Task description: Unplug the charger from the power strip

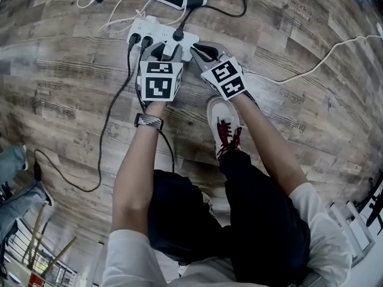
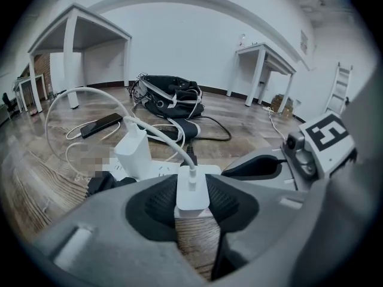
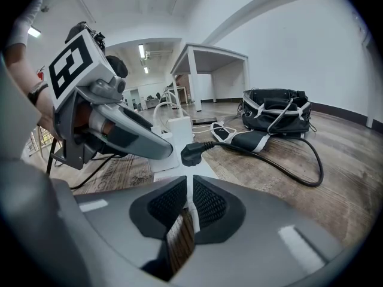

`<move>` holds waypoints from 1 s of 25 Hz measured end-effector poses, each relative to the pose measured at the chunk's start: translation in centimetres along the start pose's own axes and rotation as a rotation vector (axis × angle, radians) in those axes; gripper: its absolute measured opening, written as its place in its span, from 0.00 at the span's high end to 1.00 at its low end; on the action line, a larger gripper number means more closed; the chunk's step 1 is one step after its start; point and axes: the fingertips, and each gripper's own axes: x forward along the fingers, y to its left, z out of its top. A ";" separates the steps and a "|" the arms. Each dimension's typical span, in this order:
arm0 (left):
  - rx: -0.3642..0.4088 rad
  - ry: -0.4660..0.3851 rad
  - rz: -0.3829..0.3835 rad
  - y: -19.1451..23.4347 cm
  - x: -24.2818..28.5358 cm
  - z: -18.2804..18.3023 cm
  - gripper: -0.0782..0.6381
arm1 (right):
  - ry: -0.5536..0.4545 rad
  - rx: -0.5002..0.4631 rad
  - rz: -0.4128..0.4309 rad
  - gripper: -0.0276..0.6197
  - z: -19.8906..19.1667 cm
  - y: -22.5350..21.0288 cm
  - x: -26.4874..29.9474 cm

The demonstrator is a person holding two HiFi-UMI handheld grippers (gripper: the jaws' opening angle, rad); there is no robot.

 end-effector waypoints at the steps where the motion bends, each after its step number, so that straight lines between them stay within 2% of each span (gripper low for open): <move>1: -0.007 -0.002 -0.003 0.0 0.0 0.0 0.70 | 0.001 0.000 0.000 0.91 0.0 0.0 0.0; 4: -0.014 0.000 -0.003 0.1 -0.1 -0.2 0.70 | 0.001 0.001 0.002 0.91 0.0 0.1 0.1; 9: 0.122 0.031 0.034 -0.5 0.0 0.1 0.70 | 0.000 0.000 -0.005 0.91 -0.1 -0.1 0.0; 11: 0.118 0.036 0.032 -0.5 0.0 0.1 0.70 | 0.000 -0.001 -0.005 0.91 -0.1 0.0 0.1; 15: 0.027 0.029 0.015 0.0 -0.1 -0.2 0.70 | 0.002 0.000 -0.004 0.91 0.0 0.1 0.1; 17: 0.014 0.027 0.014 0.0 -0.1 -0.2 0.70 | 0.002 -0.004 -0.005 0.91 -0.1 0.1 0.1; 25: 0.118 0.044 0.038 -0.4 -0.2 0.1 0.70 | 0.004 -0.010 -0.012 0.91 0.0 0.1 0.0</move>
